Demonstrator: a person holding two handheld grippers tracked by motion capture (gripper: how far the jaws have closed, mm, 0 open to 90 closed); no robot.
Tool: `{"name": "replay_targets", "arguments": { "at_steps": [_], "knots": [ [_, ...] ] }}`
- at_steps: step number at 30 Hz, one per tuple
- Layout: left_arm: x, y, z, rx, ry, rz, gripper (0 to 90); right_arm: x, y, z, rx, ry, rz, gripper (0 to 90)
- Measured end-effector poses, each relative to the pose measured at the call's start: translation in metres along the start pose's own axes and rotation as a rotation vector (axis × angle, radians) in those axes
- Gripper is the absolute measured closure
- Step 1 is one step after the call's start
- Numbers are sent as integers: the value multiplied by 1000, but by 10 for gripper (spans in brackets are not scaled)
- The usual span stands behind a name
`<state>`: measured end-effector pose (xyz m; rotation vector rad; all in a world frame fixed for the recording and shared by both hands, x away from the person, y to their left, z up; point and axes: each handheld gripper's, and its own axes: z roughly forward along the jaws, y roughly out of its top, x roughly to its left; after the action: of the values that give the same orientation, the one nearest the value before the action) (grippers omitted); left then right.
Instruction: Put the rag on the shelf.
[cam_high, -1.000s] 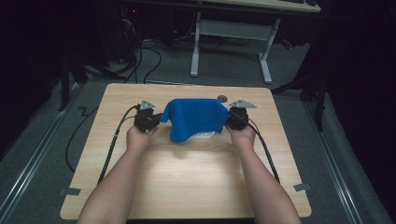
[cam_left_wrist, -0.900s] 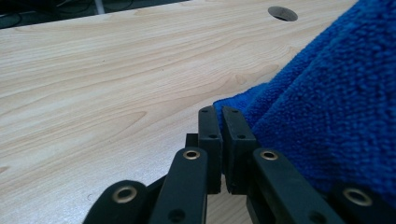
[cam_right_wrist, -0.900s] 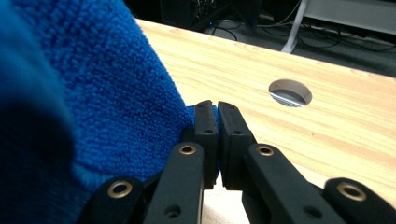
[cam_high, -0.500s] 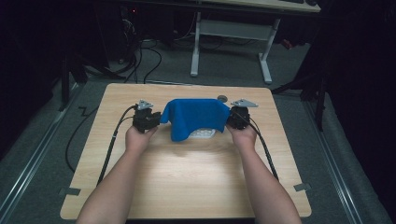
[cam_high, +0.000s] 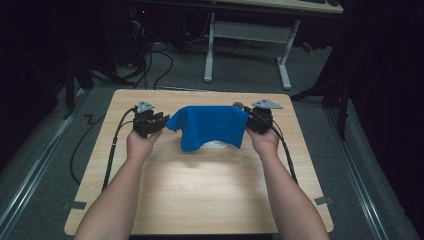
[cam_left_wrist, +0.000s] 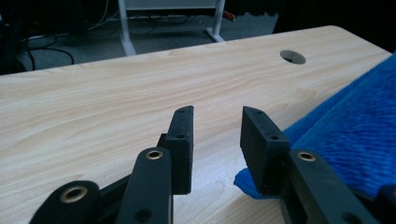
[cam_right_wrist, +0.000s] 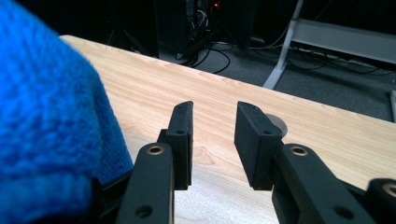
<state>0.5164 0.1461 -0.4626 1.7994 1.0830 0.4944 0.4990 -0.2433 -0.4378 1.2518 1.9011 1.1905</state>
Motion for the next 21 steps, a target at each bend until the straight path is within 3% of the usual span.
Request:
{"name": "replay_targets", "arguments": {
  "at_steps": [9, 14, 21],
  "knots": [
    [1, 15, -14, -61, 18, 2, 652, -5, 13, -16, -34, -25, -15, 655],
    [3, 14, -17, -35, 20, 12, 652, -7, 14, -21, -27, -41, -27, 622],
    [1, 14, -22, -37, 20, 13, 648, -10, 10, -28, -28, -48, -27, 586]
  ]
}}
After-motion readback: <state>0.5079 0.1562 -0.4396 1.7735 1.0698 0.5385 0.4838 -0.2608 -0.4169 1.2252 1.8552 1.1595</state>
